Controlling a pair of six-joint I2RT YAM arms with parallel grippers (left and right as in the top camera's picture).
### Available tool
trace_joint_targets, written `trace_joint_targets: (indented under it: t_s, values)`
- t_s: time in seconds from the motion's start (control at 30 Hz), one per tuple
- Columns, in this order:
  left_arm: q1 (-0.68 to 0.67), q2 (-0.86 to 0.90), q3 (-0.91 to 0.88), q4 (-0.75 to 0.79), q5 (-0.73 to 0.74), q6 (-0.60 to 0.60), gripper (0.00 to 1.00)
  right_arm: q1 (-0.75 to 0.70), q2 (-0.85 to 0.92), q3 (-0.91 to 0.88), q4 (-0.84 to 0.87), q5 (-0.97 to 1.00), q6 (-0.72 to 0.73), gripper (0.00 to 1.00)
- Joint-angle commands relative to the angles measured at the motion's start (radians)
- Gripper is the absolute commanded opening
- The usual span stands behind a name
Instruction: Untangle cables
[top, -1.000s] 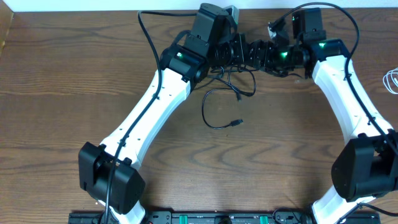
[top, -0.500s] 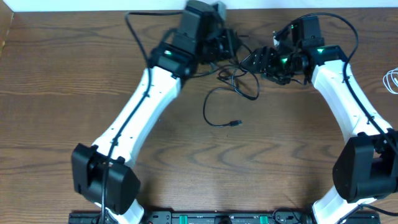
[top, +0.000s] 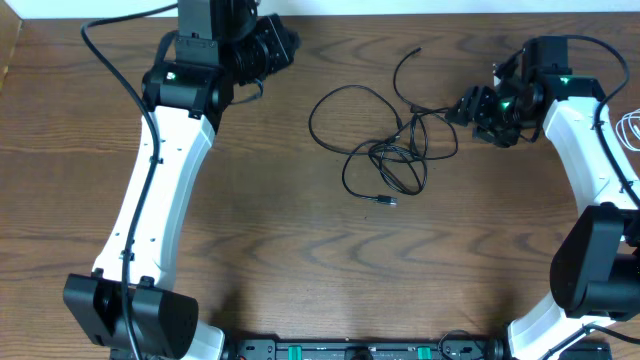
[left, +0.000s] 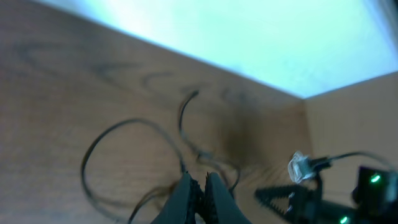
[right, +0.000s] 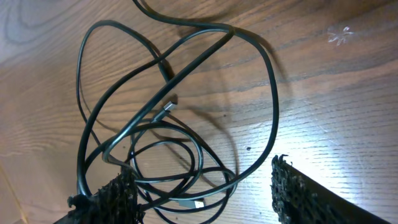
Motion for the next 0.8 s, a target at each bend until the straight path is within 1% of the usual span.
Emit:
trace_joint_targets:
  t_s: [0.0,0.13,0.3,0.43,0.47,0.5,0.53,0.57,0.6,0.77]
  values:
    - [-0.03,0.006,0.016,-0.053,0.006,0.106,0.08,0.001,0.001,-0.003,-0.003,-0.003,-0.051,0.68]
    - [-0.084,0.026,0.014,-0.147,0.006,0.175,0.08,0.0,0.001,-0.003,-0.001,-0.003,-0.059,0.7]
    - [-0.155,0.074,-0.004,-0.22,0.006,0.187,0.08,0.0,0.001,-0.003,-0.002,0.001,-0.068,0.73]
    - [-0.225,0.129,-0.026,-0.216,0.006,0.251,0.09,0.0,0.001,-0.003,-0.008,0.001,-0.078,0.76]
    - [-0.247,0.149,-0.026,-0.206,0.006,0.266,0.14,0.0,0.001,-0.003,-0.012,0.001,-0.084,0.76]
    - [-0.26,0.16,-0.026,-0.196,0.006,0.27,0.17,0.0,0.001,-0.003,-0.014,0.001,-0.085,0.76]
    - [-0.275,0.175,-0.026,-0.178,0.007,0.274,0.17,0.0,0.001,-0.003,-0.016,0.001,-0.085,0.77]
    - [-0.286,0.188,-0.026,-0.16,0.007,0.273,0.23,0.0,0.001,-0.003,-0.016,0.001,-0.085,0.77]
    - [-0.299,0.202,-0.026,-0.138,0.011,0.273,0.25,0.0,0.001,-0.003,-0.017,0.001,-0.085,0.77]
    - [-0.349,0.267,-0.026,-0.065,0.018,0.241,0.28,0.0,0.001,-0.003,-0.023,0.002,-0.087,0.77]
